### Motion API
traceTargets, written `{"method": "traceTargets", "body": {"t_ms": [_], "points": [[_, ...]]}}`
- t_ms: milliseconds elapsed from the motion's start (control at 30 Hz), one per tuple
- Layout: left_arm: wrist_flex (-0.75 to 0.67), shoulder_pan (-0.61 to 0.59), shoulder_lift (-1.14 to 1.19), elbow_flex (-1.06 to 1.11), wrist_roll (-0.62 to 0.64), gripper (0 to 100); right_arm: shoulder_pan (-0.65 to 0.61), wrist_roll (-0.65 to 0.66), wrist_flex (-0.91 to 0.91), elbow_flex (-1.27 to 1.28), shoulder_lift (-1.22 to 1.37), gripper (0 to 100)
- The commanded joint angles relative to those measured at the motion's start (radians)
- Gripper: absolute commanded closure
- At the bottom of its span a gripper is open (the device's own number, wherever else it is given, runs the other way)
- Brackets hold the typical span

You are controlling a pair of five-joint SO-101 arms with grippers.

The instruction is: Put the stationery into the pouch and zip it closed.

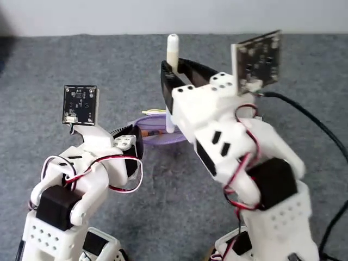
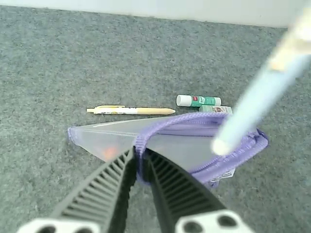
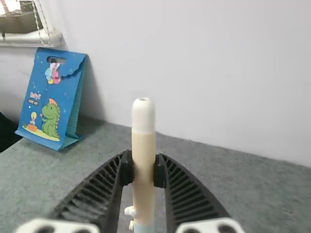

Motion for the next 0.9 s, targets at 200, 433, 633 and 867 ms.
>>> {"method": "traceTargets", "body": {"t_ms": [200,433,633,867], "points": [[-0.023,-0.002,0.005,-0.005,0.009,99,-0.013,0.115,-0.292,0.385,-0.151,99.1],[-0.025,-0.002,0.005,-0.004,0.009,99,-0.079,0.233,-0.440,0.695,-0.384,99.1],[-0.025,-0.002,0.005,-0.002,0.009,99,-0.084,0.252,-0.417,0.775,-0.487,98.9],[-0.025,-0.002,0.005,-0.002,0.009,99,-0.087,0.279,-0.289,0.775,-0.552,83.7]]}}
